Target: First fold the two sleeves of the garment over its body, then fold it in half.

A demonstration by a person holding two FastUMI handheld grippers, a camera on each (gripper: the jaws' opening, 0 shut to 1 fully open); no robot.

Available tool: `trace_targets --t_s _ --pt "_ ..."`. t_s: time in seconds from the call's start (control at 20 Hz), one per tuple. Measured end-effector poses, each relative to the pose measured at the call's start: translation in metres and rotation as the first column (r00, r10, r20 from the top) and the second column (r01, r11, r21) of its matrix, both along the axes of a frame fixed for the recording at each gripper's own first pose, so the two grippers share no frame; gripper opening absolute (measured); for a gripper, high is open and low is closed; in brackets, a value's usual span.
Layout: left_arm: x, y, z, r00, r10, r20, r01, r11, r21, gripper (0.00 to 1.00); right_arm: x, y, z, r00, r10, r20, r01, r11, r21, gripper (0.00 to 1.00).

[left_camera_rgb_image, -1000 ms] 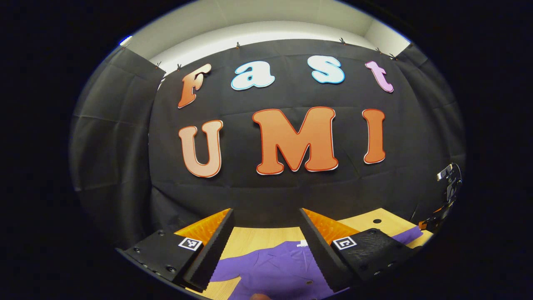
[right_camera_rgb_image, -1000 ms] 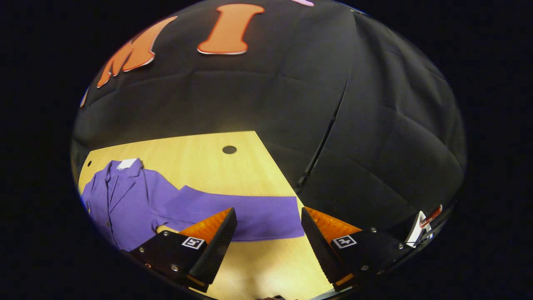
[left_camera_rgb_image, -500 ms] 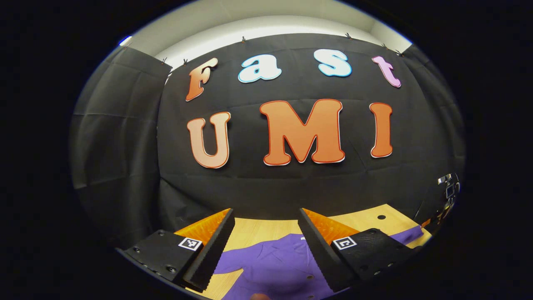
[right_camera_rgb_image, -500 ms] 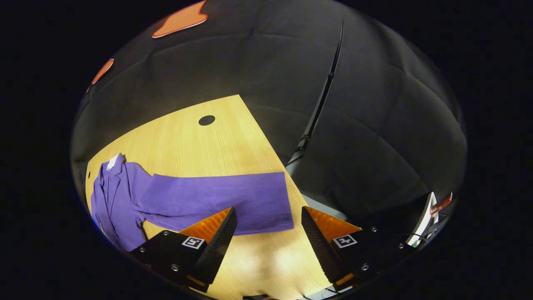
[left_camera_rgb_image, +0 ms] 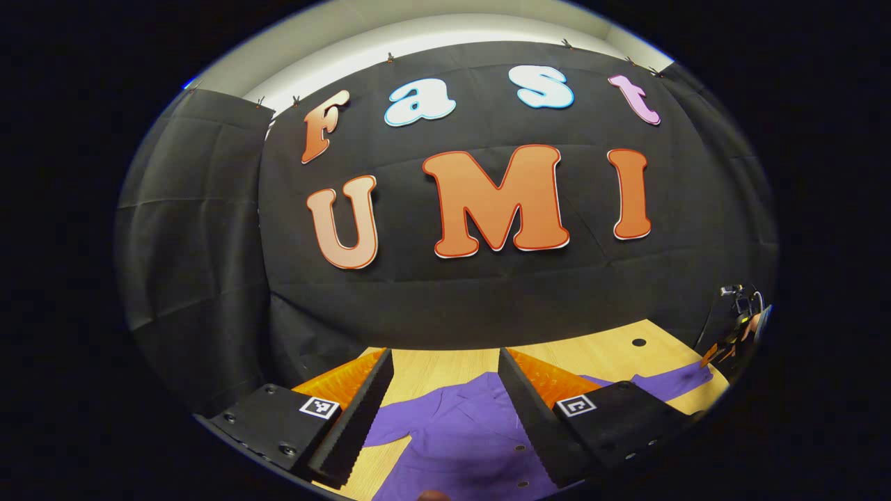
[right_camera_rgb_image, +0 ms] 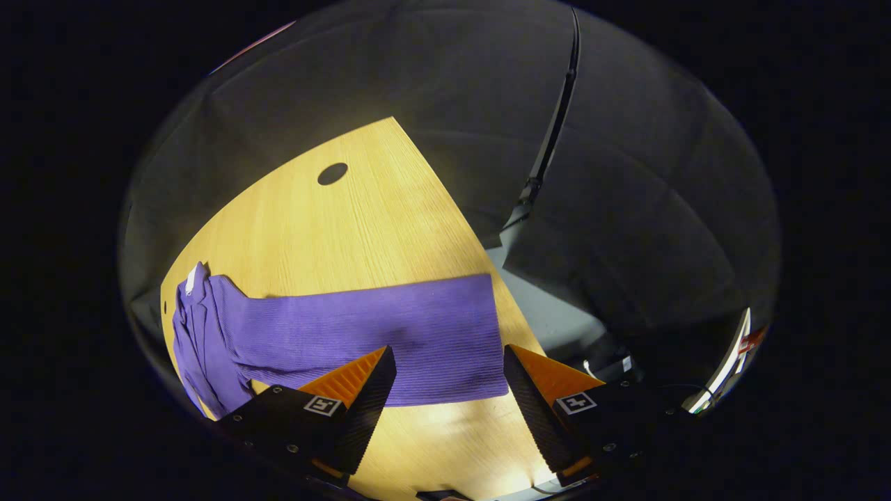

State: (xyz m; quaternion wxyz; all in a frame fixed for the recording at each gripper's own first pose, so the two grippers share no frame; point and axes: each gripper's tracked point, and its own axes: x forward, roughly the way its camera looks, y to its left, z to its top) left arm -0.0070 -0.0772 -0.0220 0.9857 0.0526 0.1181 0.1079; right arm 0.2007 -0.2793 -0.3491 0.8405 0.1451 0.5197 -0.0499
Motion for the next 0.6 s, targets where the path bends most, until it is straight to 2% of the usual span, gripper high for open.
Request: trace_targets --t_s 0.05,0.35,0.45,0.5,0.6 --pt "0.000 0.001 -0.002 1.000 0.004 -0.009 -0.004 1.000 0.005 0.97 0.001 0.001 -0.007 1.000 0.010 -0.020 -0.010 1.000 0.005 0.96" --pt "0.000 -0.006 -0.010 0.999 0.013 -0.047 -0.012 1.000 0.023 0.99 0.002 0.008 -0.030 0.995 0.031 -0.098 -0.028 0.999 0.030 0.94" --pt "0.001 -0.010 -0.014 0.998 0.013 -0.059 -0.011 1.000 0.027 0.97 -0.003 0.006 -0.040 0.990 0.044 -0.134 -0.043 0.999 0.013 0.93" --pt "0.002 -0.012 -0.016 0.998 0.011 -0.066 -0.009 1.000 0.029 0.99 0.001 0.004 -0.041 0.990 0.041 -0.133 -0.042 0.999 0.000 0.93" --pt "0.002 -0.015 -0.017 0.997 0.010 -0.074 -0.007 0.999 0.034 0.97 0.002 0.004 -0.040 0.990 0.039 -0.137 -0.040 0.999 -0.004 0.86"
